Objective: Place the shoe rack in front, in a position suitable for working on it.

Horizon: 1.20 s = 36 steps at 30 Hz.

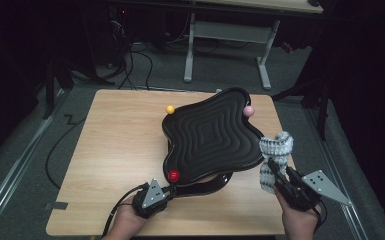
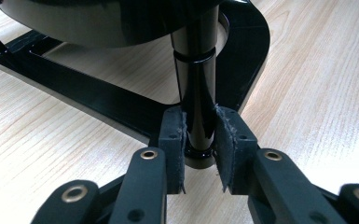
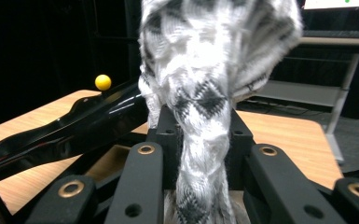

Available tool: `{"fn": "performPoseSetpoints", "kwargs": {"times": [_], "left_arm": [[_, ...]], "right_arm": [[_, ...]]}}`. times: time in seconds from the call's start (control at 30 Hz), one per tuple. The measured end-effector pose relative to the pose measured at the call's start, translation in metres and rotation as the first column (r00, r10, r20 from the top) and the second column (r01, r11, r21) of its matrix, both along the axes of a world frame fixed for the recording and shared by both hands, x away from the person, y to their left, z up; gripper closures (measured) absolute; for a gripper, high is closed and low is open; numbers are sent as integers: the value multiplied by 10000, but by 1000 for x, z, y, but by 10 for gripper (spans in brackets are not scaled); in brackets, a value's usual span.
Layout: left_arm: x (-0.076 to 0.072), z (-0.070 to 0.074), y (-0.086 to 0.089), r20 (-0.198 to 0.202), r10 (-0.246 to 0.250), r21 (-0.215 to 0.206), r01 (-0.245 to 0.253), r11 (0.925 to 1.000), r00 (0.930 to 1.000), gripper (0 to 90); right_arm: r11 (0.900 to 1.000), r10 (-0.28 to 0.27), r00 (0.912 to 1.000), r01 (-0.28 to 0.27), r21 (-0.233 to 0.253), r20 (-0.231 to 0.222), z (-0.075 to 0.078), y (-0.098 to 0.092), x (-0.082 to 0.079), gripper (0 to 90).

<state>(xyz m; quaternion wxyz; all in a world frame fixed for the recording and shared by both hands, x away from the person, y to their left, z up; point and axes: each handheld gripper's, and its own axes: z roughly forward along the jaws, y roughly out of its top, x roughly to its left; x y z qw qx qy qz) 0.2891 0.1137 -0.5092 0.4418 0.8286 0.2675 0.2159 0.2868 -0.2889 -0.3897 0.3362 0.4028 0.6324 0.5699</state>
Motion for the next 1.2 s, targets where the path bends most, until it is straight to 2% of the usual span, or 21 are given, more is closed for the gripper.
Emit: {"fn": "performPoseSetpoints", "kwargs": {"times": [0.03,0.1,0.2,0.23,0.33,0.43,0.47,0.5,0.6,0.77,0.8,0.87,1.0,1.03,1.07,1.13,1.2], "left_arm": [[-1,-1,-2,-73,102,-367,-105,9993,9999,735],[-1,-2,-2,-120,111,-458,-117,9989,9999,736],[0,-2,-2,-119,112,-426,-117,9990,9999,736],[0,0,0,-43,7,-32,-7,10000,10000,736],[0,0,0,-84,-43,1,43,10000,10000,736],[1,0,-1,46,-181,7,181,9998,9998,736],[2,1,-2,193,-207,109,205,9997,9996,737],[0,0,-3,75,-196,87,195,9998,9998,737],[-1,1,-6,70,-268,170,267,9995,9996,737],[-6,1,-14,-14,-669,193,669,9976,9978,737],[-7,1,-16,0,-732,209,732,9971,9973,737],[-8,1,-19,26,-819,259,818,9963,9966,737],[-7,1,-19,-138,-828,167,830,9964,9965,738],[-7,0,-20,-148,-815,158,817,9965,9966,738],[-7,0,-20,-141,-814,178,817,9965,9966,737],[-7,0,-20,-147,-812,188,815,9965,9966,737],[-7,0,-20,-150,-822,198,825,9964,9965,737]], "right_arm": [[10000,69,10000,-69,23,23,0,1,0,742],[9994,311,9993,-309,-130,205,2,5,-4,743],[9970,561,9976,-538,-564,394,3,14,-12,741],[9958,645,9970,-616,-671,424,3,17,-14,740],[9929,778,9959,-732,-934,466,-1,24,-18,739],[9896,922,9947,-865,-1153,447,-6,31,-20,739],[9874,978,9941,-911,-1294,461,-7,34,-20,739],[9849,1066,9934,-994,-1416,435,-9,37,-21,739],[9762,1383,9900,-1318,-1721,265,-16,49,-20,738],[9540,1995,9797,-1983,-2248,-175,-31,75,-15,737],[9479,2145,9762,-2156,-2345,-303,-34,82,-14,738],[9290,2577,9644,-2642,-2593,-593,-41,96,-14,742],[8908,3441,9340,-3571,-2809,-962,-51,122,-23,747],[8790,3691,9231,-3845,-2820,-1080,-54,129,-26,747],[8737,3799,9176,-3974,-2807,-1166,-56,133,-27,747],[8577,4129,9004,-4350,-2740,-1368,-61,142,-30,748],[8446,4310,8894,-4571,-2786,-1526,-67,152,-31,749]]}}
